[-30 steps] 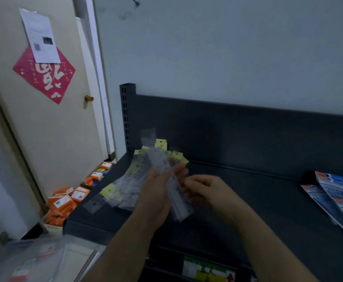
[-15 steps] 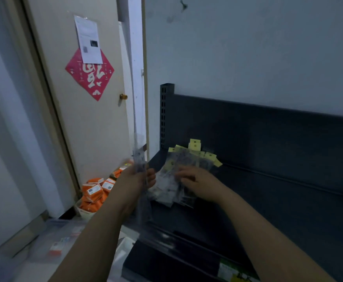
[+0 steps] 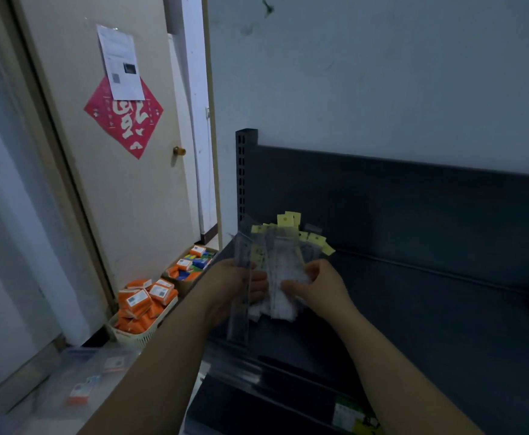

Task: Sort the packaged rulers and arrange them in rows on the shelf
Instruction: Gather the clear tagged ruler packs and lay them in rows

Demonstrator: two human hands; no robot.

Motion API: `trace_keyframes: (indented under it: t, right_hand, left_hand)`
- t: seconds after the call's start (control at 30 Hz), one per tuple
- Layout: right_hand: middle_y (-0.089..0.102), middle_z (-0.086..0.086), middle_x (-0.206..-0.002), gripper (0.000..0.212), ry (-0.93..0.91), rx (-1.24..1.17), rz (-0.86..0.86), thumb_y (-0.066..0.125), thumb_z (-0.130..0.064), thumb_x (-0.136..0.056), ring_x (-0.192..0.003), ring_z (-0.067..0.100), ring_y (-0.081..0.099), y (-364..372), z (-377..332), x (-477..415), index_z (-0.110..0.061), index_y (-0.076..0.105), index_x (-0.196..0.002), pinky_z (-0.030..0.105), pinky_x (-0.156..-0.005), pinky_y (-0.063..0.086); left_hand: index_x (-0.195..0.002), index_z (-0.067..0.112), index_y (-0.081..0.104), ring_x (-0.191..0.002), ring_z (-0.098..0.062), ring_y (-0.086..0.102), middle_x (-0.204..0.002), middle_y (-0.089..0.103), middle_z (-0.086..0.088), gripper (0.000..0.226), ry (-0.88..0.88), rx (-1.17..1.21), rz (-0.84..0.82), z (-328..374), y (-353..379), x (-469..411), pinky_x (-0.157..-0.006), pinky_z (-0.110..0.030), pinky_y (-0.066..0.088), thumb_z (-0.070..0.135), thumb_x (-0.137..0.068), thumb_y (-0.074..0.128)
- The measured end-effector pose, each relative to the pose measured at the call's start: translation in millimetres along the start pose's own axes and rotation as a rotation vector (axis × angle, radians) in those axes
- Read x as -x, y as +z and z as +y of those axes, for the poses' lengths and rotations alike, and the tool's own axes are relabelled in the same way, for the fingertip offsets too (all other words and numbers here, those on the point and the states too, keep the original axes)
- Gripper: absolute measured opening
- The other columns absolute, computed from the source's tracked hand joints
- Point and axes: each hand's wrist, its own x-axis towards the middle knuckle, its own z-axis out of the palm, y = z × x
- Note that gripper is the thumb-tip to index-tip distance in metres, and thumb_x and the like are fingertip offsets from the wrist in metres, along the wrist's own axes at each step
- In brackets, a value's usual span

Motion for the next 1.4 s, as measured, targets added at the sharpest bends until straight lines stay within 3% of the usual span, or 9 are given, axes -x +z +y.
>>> trace_keyframes:
  t: [0.13,0.27,0.43,0.57,0.73,0.97,1.17,1.27,1.4]
  right_hand:
    - [0.053,-0.003,-0.097,0.038,0.048,-0.093,0.008,0.076,-0.023,-0.078,-0.076,0.005,0.053,-7.4,2.2,-4.0,-0.015,0.049,-0.105,0.018,-0.054,0.041]
    - [0.067,0.008,-0.098,0.033,0.140,-0.306,-0.009,0.072,-0.011,-0.080,-0.084,0.021,0.067,-13.4,10.4,-7.6,-0.007,0.058,-0.110,0.032,-0.069,0.056]
    - [0.067,0.007,-0.087,0.004,0.126,-0.231,0.112,0.067,-0.015,-0.084,-0.076,0.019,0.062,-22.2,16.7,-7.0,-0.011,0.067,-0.086,0.034,-0.068,0.053]
    - [0.063,0.005,-0.076,0.015,0.068,-0.333,0.262,0.060,-0.015,-0.088,-0.065,0.012,0.053,-29.9,12.0,-4.0,-0.004,0.067,-0.081,0.024,-0.055,0.042]
    - [0.059,-0.001,-0.061,0.013,0.004,-0.624,0.094,0.060,-0.013,-0.091,-0.046,0.003,0.051,-26.8,-5.8,9.9,-0.008,0.064,-0.079,0.016,-0.039,0.039]
    - [0.071,0.006,-0.075,0.009,-0.121,-0.481,-0.148,0.062,-0.007,-0.089,-0.057,0.010,0.061,-19.2,-9.2,19.2,-0.011,0.066,-0.095,0.021,-0.050,0.047]
    - [0.066,-0.005,-0.098,0.011,-0.149,-0.106,0.193,0.066,-0.026,-0.087,-0.087,0.008,0.061,-25.2,11.3,1.6,-0.022,0.065,-0.097,0.021,-0.072,0.050]
    - [0.057,-0.008,-0.099,0.037,0.013,0.117,0.083,0.071,-0.047,-0.078,-0.093,0.013,0.058,-22.1,19.7,-3.7,-0.027,0.052,-0.102,0.029,-0.075,0.048]
    - [0.063,-0.003,-0.089,0.033,0.039,0.103,0.080,0.076,-0.043,-0.074,-0.080,0.013,0.061,-20.0,18.5,-4.9,-0.019,0.060,-0.090,0.037,-0.076,0.055]
  left_hand:
    - [-0.116,0.009,0.050,-0.063,-0.027,0.067,-0.074,0.064,-0.015,0.029,-0.040,0.202,0.063,-7.5,-7.3,-4.8,-0.049,-0.032,0.055,-0.007,-0.094,0.039]
    - [-0.120,-0.002,0.049,-0.095,-0.036,0.070,-0.108,0.067,-0.026,0.028,-0.061,0.282,0.077,-10.7,-8.4,-1.7,-0.069,-0.040,0.061,-0.006,-0.094,0.042]
    - [-0.132,0.008,0.046,-0.093,-0.036,0.068,-0.110,0.064,-0.024,0.035,-0.026,0.397,0.036,-10.3,-6.0,1.5,-0.062,-0.041,0.060,0.004,-0.100,0.035]
    - [-0.131,0.009,0.048,-0.078,-0.030,0.068,-0.096,0.067,-0.019,0.034,0.002,0.391,-0.010,-11.7,-3.0,3.8,-0.059,-0.038,0.058,0.006,-0.101,0.035]
    - [-0.118,0.000,0.053,-0.063,-0.018,0.059,-0.077,0.063,-0.010,0.024,-0.009,0.349,-0.064,-6.8,11.4,7.6,-0.059,-0.031,0.055,0.009,-0.098,0.044]
    - [-0.112,-0.006,0.058,-0.095,-0.033,0.064,-0.105,0.065,-0.023,0.026,0.101,0.176,-0.029,-8.5,34.2,8.6,-0.093,-0.048,0.051,0.012,-0.093,0.058]
    - [-0.104,0.000,0.066,-0.091,-0.035,0.070,-0.098,0.072,-0.019,0.024,0.057,0.166,0.104,-4.2,18.6,2.6,-0.084,-0.054,0.055,0.015,-0.085,0.068]
    - [-0.093,0.000,0.063,-0.084,-0.029,0.066,-0.089,0.068,-0.018,0.011,0.093,0.254,0.074,-0.7,12.9,5.7,-0.079,-0.048,0.057,0.009,-0.092,0.056]
    - [-0.089,0.007,0.055,-0.054,-0.019,0.053,-0.065,0.052,-0.008,0.010,0.033,0.341,0.080,-2.3,13.5,5.7,-0.056,-0.034,0.056,0.011,-0.096,0.050]
